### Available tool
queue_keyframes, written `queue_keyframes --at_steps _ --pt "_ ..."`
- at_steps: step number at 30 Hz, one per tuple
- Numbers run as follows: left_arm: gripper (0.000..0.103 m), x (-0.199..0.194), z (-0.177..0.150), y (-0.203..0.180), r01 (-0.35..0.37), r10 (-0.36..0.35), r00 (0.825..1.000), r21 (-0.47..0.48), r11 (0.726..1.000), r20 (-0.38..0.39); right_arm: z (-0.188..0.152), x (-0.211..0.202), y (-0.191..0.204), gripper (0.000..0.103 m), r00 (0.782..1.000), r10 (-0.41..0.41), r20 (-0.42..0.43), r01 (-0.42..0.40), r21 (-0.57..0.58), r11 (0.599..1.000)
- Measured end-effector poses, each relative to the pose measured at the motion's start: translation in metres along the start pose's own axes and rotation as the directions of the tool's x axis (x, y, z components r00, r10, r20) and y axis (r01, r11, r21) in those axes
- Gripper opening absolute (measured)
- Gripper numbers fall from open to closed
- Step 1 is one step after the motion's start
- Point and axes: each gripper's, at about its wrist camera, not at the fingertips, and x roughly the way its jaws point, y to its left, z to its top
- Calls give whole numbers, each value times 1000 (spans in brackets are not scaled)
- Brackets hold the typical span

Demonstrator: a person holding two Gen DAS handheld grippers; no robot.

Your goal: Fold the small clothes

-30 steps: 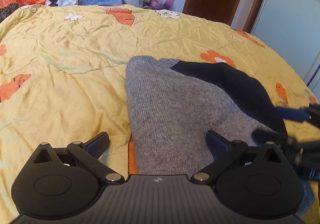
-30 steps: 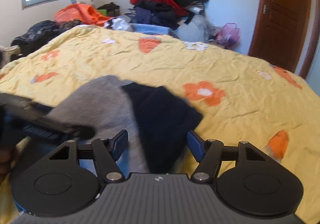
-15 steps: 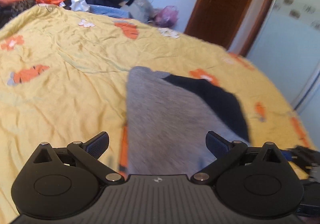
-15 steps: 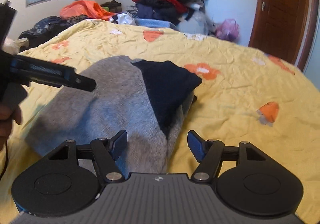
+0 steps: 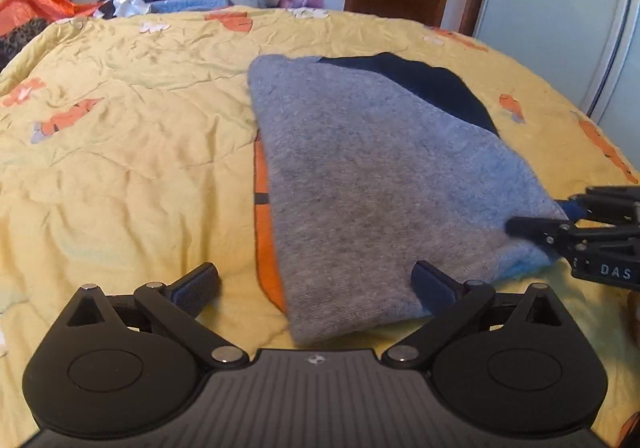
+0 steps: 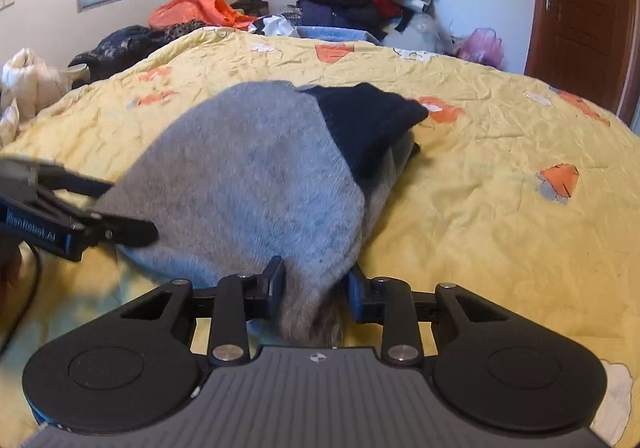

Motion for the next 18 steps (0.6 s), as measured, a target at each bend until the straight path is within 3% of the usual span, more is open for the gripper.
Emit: queue_keyframes --at_steps 1,2,3,4,6,7,8,10,11,13,14,15,16,17,18 --pt "103 -9 3 0 -26 26 999 9 1000 27 1 -5 0 36 1000 -4 7 4 5 1000" --pt "103 -21 7 0 -32 30 997 20 999 75 2 -13 -1 53 999 -13 37 13 13 1000" --pt "103 -32 12 1 4 -6 992 20 1000 125 4 -22 -5 64 997 -19 79 17 29 999" --pt "103 -40 17 1 71 -72 984 9 997 160 7 -29 -11 84 992 1 123 -7 45 999" --pt "103 -45 25 -2 207 -201 955 -4 978 216 19 -33 -25 84 983 70 168 -84 76 994" --pt "103 -41 28 -8 251 -247 943 11 968 223 28 -26 -33 81 982 97 159 -114 101 988" --pt "103 -32 31 -15 271 -273 941 37 962 201 38 -15 -41 71 982 109 153 -129 130 983" --pt "103 -11 30 -29 240 -252 955 91 967 156 56 9 -58 52 972 179 152 -210 219 953" --pt "103 -2 27 -33 233 -246 961 110 966 130 62 25 -68 51 962 235 139 -267 292 918" --pt "103 17 18 -38 190 -201 978 162 968 55 69 53 -82 51 913 387 129 -405 410 817" --pt "103 22 12 -40 179 -189 981 204 963 33 69 62 -83 51 902 412 128 -424 434 795" --pt "103 25 5 -43 150 -164 986 255 955 35 70 71 -82 51 902 421 91 -416 437 798" --pt "103 25 2 -43 142 -159 986 272 952 41 69 81 -85 38 918 394 49 -375 436 818" --pt "103 25 2 -39 156 -169 985 251 955 30 67 87 -89 4 942 334 28 -313 430 847" --pt "103 26 5 -39 161 -170 985 253 954 13 64 89 -96 6 948 317 42 -303 432 849"
